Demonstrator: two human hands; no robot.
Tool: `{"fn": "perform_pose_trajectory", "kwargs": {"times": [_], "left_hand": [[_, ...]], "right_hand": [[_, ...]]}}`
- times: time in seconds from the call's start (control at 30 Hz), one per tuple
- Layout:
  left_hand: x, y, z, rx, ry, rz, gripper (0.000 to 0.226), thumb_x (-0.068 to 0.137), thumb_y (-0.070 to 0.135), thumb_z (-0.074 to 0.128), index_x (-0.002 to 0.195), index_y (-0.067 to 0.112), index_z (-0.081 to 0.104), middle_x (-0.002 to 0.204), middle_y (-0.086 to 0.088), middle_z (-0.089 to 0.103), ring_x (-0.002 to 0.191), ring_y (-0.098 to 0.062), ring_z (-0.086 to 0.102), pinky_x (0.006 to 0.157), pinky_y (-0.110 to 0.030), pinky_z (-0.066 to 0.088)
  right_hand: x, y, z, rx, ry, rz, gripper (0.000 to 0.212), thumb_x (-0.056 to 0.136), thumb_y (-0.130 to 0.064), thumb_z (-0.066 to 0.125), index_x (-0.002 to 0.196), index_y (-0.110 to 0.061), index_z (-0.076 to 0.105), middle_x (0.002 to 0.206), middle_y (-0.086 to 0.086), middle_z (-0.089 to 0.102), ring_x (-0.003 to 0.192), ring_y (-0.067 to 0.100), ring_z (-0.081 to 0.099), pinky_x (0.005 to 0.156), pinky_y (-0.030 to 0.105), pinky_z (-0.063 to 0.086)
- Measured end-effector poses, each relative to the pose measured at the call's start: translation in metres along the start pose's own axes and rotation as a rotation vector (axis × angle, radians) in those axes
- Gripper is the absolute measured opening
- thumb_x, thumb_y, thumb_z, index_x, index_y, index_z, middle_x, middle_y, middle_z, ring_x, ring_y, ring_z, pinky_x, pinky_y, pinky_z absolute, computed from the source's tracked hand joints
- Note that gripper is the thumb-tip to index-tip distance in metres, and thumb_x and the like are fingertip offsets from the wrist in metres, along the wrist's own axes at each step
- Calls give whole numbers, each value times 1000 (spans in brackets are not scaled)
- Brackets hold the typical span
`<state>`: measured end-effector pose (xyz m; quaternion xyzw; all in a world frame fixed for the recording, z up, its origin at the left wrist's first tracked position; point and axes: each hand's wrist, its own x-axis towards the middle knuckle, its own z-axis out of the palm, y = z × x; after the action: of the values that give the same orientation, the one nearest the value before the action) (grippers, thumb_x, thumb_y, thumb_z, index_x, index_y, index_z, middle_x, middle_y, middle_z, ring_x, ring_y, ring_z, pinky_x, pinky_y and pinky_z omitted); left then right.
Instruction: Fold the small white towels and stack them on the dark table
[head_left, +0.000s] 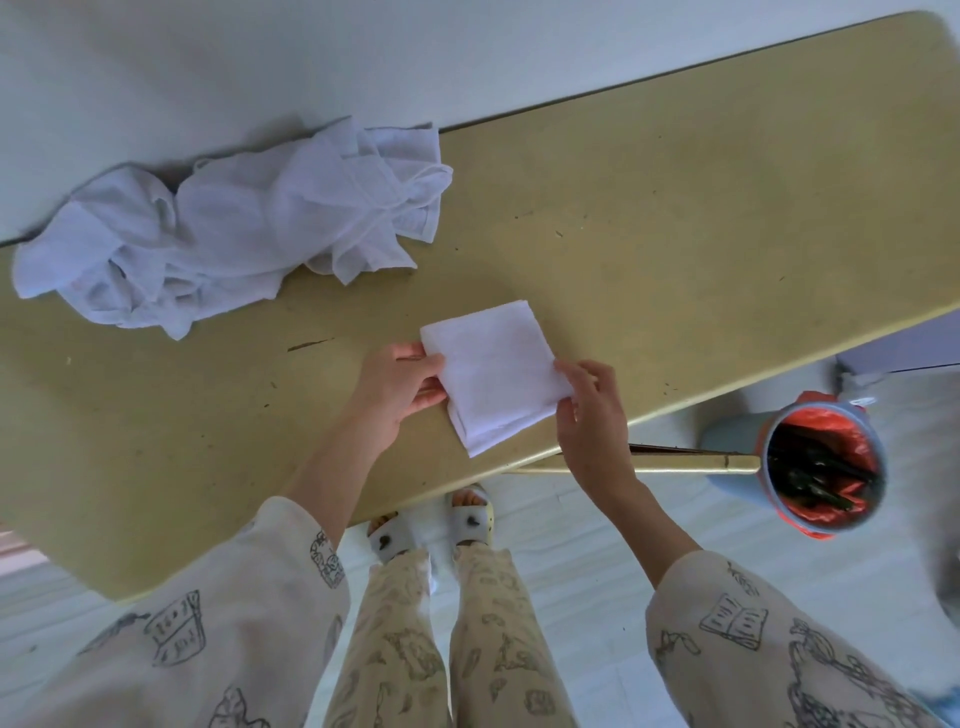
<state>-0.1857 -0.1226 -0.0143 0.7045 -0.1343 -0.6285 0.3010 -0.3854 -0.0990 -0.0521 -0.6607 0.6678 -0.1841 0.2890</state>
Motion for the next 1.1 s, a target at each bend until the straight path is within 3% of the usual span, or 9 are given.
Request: {"fn": "perform_pose_trajectory", "kwargs": {"times": [0.13, 0.3, 0.43, 0.57, 0.67, 0.77, 0.83, 0.97, 1.1], "left_hand": [[-7, -14, 3, 71, -13, -43, 32, 87, 6, 60, 117, 0, 53, 103, -13, 63, 91, -23, 64, 75, -30, 54], [-18, -39, 5, 208, -3, -58, 9, 83, 18, 66, 83, 10, 62, 82, -6, 66, 74, -16, 63, 73, -27, 54], [-21, -42, 11, 324, 44, 16, 17, 84, 17, 65, 70, 20, 57, 74, 0, 62, 73, -14, 59, 73, -27, 51], [-25, -45, 14, 271, 114, 37, 17, 85, 17, 64, 72, 21, 53, 76, 2, 61, 75, -14, 59, 79, -32, 51], [-30, -50, 13, 124, 76, -77, 9, 84, 15, 65, 87, 14, 58, 83, -3, 65, 75, -14, 62, 79, -31, 53], [-33, -54, 12, 112, 39, -152, 23, 84, 17, 65, 102, 5, 57, 81, -4, 65, 69, -14, 62, 70, -28, 52], [-33, -52, 10, 328, 71, -86, 38, 84, 29, 65, 109, 4, 52, 85, -3, 62, 70, -15, 60, 65, -27, 50], [-18, -28, 0, 738, 354, 310, 44, 88, 40, 54, 116, 7, 44, 110, -8, 52, 96, -22, 52, 78, -32, 41], [21, 10, 16, 900, 209, 455, 36, 91, 31, 47, 120, 11, 51, 121, -6, 54, 112, -24, 49, 94, -38, 40]], "right_hand": [[-7, -1, -1, 72, 7, 127, 37, 83, 9, 47, 116, -4, 58, 109, 11, 51, 78, 17, 47, 67, 20, 36], [-9, -1, 0, 63, 13, 148, 30, 83, 7, 48, 109, -4, 59, 99, 3, 47, 71, 18, 44, 64, 21, 34], [-8, 1, -1, 23, -17, 111, 29, 84, 7, 49, 109, -3, 59, 98, 7, 49, 71, 19, 44, 63, 25, 35], [-9, 2, -2, 25, -45, 105, 32, 85, 6, 48, 114, -5, 58, 105, 11, 51, 76, 19, 47, 66, 25, 37], [-8, 0, -3, 80, -54, 197, 31, 86, 2, 48, 115, -6, 56, 106, 7, 54, 82, 16, 48, 70, 21, 35], [-5, -3, -4, 103, -79, 320, 23, 89, -5, 48, 110, -6, 57, 101, 6, 60, 87, 18, 51, 74, 23, 36], [-2, -3, -7, 98, -80, 367, 18, 90, -10, 49, 105, -6, 58, 94, 5, 62, 85, 20, 53, 72, 25, 36], [2, 1, -14, 129, -55, 422, 17, 92, -19, 52, 98, -5, 61, 85, 1, 62, 80, 16, 53, 71, 24, 36], [14, 3, -20, 252, -56, 498, 15, 89, -20, 57, 93, -7, 63, 79, -1, 64, 78, 17, 56, 72, 26, 41]]}}
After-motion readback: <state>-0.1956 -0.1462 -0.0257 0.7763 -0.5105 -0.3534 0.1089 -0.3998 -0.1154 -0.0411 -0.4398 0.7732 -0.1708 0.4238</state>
